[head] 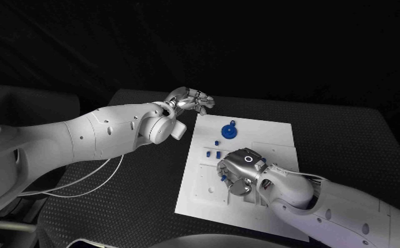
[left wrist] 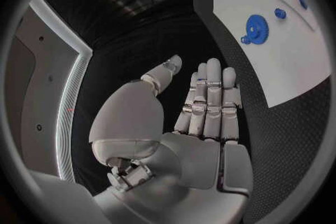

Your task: Assemble the parts on the task board

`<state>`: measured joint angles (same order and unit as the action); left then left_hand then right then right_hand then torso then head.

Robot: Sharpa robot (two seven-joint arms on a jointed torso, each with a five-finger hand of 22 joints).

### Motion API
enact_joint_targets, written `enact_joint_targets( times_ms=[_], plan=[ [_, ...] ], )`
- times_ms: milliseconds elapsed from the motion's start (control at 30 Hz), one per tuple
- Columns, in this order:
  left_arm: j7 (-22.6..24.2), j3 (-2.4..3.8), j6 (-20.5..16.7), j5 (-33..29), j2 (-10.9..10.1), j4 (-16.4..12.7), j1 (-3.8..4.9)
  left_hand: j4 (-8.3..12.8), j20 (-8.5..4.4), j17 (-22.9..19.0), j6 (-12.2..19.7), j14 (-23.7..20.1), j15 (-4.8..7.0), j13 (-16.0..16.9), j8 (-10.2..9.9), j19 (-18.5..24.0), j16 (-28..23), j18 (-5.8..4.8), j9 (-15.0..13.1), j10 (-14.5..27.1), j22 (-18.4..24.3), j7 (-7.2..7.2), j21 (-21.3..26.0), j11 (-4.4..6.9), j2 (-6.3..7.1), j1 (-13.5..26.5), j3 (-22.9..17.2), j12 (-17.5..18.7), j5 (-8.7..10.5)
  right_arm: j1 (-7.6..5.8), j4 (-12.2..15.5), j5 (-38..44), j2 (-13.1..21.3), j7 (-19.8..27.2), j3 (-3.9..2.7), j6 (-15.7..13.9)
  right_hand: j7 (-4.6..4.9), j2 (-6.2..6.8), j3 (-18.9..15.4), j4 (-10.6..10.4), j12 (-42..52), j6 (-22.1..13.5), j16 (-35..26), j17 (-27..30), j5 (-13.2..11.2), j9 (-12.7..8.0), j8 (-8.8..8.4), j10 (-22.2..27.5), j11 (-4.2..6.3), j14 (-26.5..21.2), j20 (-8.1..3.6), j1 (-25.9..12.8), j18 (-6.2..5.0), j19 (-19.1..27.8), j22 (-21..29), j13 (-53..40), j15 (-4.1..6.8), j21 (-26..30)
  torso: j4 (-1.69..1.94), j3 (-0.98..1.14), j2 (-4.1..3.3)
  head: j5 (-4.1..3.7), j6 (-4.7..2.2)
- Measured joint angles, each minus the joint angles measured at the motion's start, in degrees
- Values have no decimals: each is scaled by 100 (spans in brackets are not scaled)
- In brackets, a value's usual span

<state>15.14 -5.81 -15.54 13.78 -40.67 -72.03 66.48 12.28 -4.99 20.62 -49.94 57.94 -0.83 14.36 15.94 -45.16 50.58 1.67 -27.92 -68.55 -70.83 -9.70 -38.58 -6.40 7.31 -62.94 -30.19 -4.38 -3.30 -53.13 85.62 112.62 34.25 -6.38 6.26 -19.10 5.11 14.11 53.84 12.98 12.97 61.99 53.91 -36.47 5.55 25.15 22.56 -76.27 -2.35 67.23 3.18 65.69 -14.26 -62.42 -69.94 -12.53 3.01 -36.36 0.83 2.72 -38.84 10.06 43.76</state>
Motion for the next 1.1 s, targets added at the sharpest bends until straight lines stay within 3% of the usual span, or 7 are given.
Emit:
enact_joint_targets(
  times_ms=[267,633,867,933,1033,1100],
  plan=[
    [-5,0,2,-1,7,-4,0,0,1,-1,0,0,0,-5,0,1,-22,0,0,13,0,0,0,-12,0,0,0,0,0,3,-26,35,-44,-10,15,15,-1,0,0,0,0,-2,0,-7,0,4,23,0,0,0,0,0,0,0,0,-13,0,0,-1,0,1,3,2],
    [-17,0,5,-2,16,-4,3,0,9,5,0,0,0,-5,0,9,-22,-3,0,13,0,0,0,-12,0,0,0,0,0,-29,-62,19,-112,-18,116,94,-13,-32,-10,10,-23,1,-27,-26,1,16,21,0,0,-2,1,-32,0,1,-3,-19,1,1,0,0,1,7,22],
    [-30,0,12,-3,20,-4,4,0,9,6,0,0,0,-5,0,9,-22,-7,0,13,0,0,0,-11,0,0,0,0,0,-17,-95,8,-135,-54,118,87,-13,-32,-23,23,-73,0,-68,-46,23,16,20,0,0,-12,9,-32,0,9,-7,-30,10,9,-1,3,2,13,36],
    [-33,0,13,-3,19,-4,4,0,9,11,0,0,0,-5,0,9,-22,-8,0,13,0,0,0,-11,0,0,0,0,0,-16,-98,-12,-130,-55,118,73,38,3,-23,23,-131,-52,-136,-47,45,15,-41,64,-64,-34,49,-67,-1,50,-7,-41,-11,22,-1,2,2,14,41],
    [-39,0,15,-3,15,-4,4,0,9,10,0,0,0,-5,0,9,-22,-12,0,12,0,0,0,-10,0,0,0,0,0,-13,-97,-70,-101,-53,124,25,148,164,-82,-44,-276,-315,-273,-33,65,-44,-196,288,-130,-184,101,-224,-88,210,-7,-38,-90,96,-3,2,2,15,38],
    [-43,0,16,-3,11,-2,4,0,10,10,0,0,0,-6,0,9,-30,-33,0,25,0,0,0,-23,0,0,0,0,0,-7,-66,-121,-57,-34,132,-19,247,260,-279,36,-373,-570,-367,4,44,-96,-334,466,-158,-301,143,-321,-91,351,-8,-38,-188,144,-7,1,3,12,32]
  ],
)
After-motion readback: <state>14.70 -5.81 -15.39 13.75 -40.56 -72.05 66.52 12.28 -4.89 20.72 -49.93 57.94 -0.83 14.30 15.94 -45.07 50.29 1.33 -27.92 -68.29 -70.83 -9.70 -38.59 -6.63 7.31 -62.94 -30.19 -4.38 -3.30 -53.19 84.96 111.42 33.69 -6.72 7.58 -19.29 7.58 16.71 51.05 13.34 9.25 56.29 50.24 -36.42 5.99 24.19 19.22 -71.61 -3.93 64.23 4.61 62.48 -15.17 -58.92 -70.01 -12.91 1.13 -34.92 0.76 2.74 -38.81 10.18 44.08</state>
